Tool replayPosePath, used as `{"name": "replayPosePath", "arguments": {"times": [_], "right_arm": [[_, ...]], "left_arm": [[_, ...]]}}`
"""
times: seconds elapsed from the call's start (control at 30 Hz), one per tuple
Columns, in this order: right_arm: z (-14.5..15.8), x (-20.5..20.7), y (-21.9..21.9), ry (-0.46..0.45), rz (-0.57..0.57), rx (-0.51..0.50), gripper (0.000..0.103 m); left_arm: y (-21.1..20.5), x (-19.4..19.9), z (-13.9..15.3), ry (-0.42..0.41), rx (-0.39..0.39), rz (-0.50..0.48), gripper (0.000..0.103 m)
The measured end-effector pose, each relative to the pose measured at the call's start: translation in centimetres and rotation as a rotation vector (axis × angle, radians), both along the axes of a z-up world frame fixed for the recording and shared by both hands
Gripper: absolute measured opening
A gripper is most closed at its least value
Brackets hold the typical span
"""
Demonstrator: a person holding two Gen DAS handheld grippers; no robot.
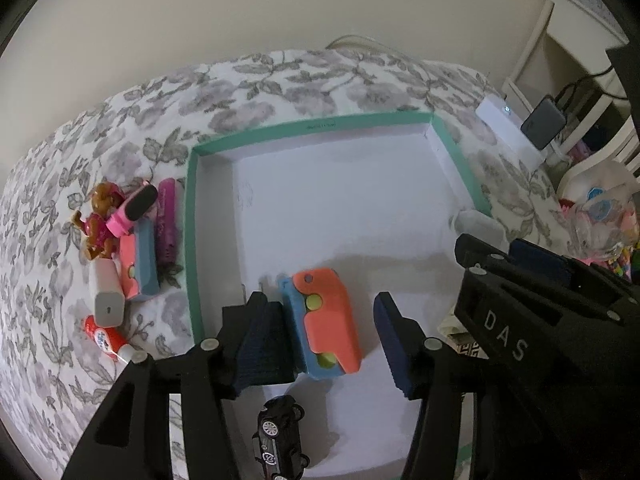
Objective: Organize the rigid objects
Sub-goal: 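Carry toy and smartwatch into the tray and open both tools, then move both open tools back toward the remaining object cluster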
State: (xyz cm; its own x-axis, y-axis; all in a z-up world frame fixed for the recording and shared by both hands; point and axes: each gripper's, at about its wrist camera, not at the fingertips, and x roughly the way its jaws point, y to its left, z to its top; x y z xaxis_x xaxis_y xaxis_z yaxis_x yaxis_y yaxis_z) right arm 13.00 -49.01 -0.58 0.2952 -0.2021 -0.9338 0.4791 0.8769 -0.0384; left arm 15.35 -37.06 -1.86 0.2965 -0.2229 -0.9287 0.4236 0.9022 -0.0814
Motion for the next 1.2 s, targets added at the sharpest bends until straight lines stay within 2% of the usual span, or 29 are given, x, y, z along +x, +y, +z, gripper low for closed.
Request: {"name": "replayPosePath", "arguments": {"times": [0.1, 0.23, 0.33, 0.43, 0.6, 0.67, 0.87, 1.2], "right_arm": [[1.0, 0.0, 0.1, -0.026, 0.005, -0.001, 0.049], [2.8, -0.1, 0.5, -0.060, 0.012, -0.030, 0.059], [4.2, -0.1, 0.8, -0.095, 0.012, -0.049, 0.060], [5.7, -0.2, 1.0, -0.144, 0.011, -0.053, 0.068], [7.4, -0.2, 2.0, -0.195, 0.019, -0.078, 0.079], [7.8, 0.1, 2.8, -0.214, 0.040, -0.086, 0.086], [8.1, 0.6, 4.3, -0.249, 0.073, -0.071, 0.102], [7.1, 2.0, 7.8, -0.287, 0.138, -0.057, 0.103]], "left_arm": [[0.3, 0.2, 0.8, -0.013, 0.002, 0.006, 0.056], [1.4, 0.8, 2.0, -0.019, -0.013, 0.039, 0.057], [2.5, 1.5, 3.0, -0.027, -0.023, 0.079, 0.060], [3.9, 2.1, 3.9, -0.032, -0.030, 0.121, 0.075], [6.4, 3.1, 5.2, -0.058, -0.042, 0.194, 0.076], [7.3, 3.5, 5.4, -0.066, -0.037, 0.209, 0.083], [10.4, 4.8, 6.0, -0.083, -0.028, 0.291, 0.083], [15.5, 6.4, 5.4, -0.058, -0.014, 0.405, 0.083]]}}
